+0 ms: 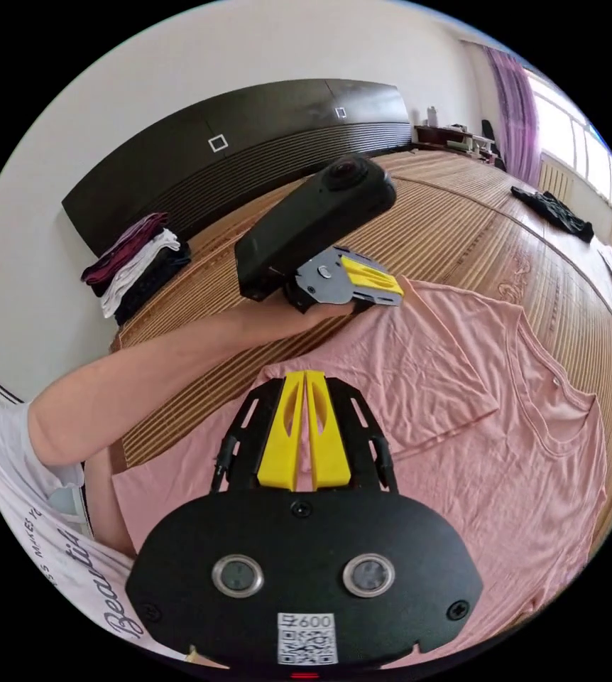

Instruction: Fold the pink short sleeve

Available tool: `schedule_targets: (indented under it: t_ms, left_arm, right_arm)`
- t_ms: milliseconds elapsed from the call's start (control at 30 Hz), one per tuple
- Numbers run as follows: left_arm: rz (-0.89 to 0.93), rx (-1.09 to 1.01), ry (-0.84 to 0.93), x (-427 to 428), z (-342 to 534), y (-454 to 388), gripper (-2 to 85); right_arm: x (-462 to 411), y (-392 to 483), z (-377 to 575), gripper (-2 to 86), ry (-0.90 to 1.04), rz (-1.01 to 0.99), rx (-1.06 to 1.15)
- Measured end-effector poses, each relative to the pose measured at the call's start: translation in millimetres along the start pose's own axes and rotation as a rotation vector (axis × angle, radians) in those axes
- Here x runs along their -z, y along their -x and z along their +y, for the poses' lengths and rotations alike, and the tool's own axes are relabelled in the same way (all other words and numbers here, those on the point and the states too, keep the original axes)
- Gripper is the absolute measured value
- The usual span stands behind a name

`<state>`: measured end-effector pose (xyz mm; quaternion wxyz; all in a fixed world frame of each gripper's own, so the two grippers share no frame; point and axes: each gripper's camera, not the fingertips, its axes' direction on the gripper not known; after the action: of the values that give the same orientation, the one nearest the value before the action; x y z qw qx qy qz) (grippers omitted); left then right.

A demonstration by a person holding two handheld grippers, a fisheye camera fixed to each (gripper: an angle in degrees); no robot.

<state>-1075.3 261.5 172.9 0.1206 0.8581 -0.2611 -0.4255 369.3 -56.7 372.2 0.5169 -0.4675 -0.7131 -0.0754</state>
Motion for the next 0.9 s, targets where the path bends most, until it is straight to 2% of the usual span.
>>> schedule_targets:
  t_ms: [33,67,167,267,367,433,500,533,567,667,733,900]
  left_arm:
    - [0.004,0.002,-0.001,3.8,-3.0,0.5,0.6]
    - [0.005,0.003,-0.002,7.6,-6.0,0.2,0.6]
    - [0.011,0.005,-0.005,19.1,-14.0,1.0,0.5]
    - [0.011,0.005,-0.008,32.2,-22.4,0.8,0.6]
    - [-0.035,-0.013,-0.020,49.8,-30.2,-8.9,0.6]
    - [-0.027,-0.016,-0.035,68.1,-35.9,-3.9,0.7]
    - [-0.015,0.114,-0.086,105.0,-25.6,24.4,0.7]
    - [0.029,0.196,-0.176,141.9,-5.6,43.0,0.7]
    - [0.138,0.163,-0.235,176.4,15.0,49.3,0.6]
    - [0.426,0.032,-0.144,229.2,62.9,39.7,0.7]
    - [0.512,-0.003,-0.129,249.4,96.3,26.9,0.7]
    - [0.497,0.004,-0.054,238.8,121.7,5.8,0.7]
  right_arm:
    - [-11.2,4.6,15.7,-0.9,0.052,0.006,0.017]
    - [-3.4,9.7,42.5,-0.9,-0.019,0.026,0.016]
    - [14.5,16.5,107.2,-0.9,-0.055,0.019,-0.065]
    - [35.5,27.5,135.3,-0.9,-0.152,0.054,-0.093]
    - [54.1,33.1,123.4,-0.9,-0.271,0.086,-0.082]
    - [45.7,27.5,104.7,-0.8,-0.233,0.118,-0.081]
    - [27.9,17.2,89.4,-0.8,-0.157,0.160,-0.080]
    - [11.6,8.7,84.0,-0.8,-0.085,0.165,-0.084]
    - [-5.7,0.8,83.7,-0.9,-0.012,0.147,-0.083]
    - [5.6,-10.9,97.3,-0.9,-0.121,0.108,-0.151]
    - [8.4,-9.4,94.6,-0.9,-0.112,0.128,-0.140]
    - [18.5,-13.6,86.3,-0.8,-0.100,0.158,-0.158]
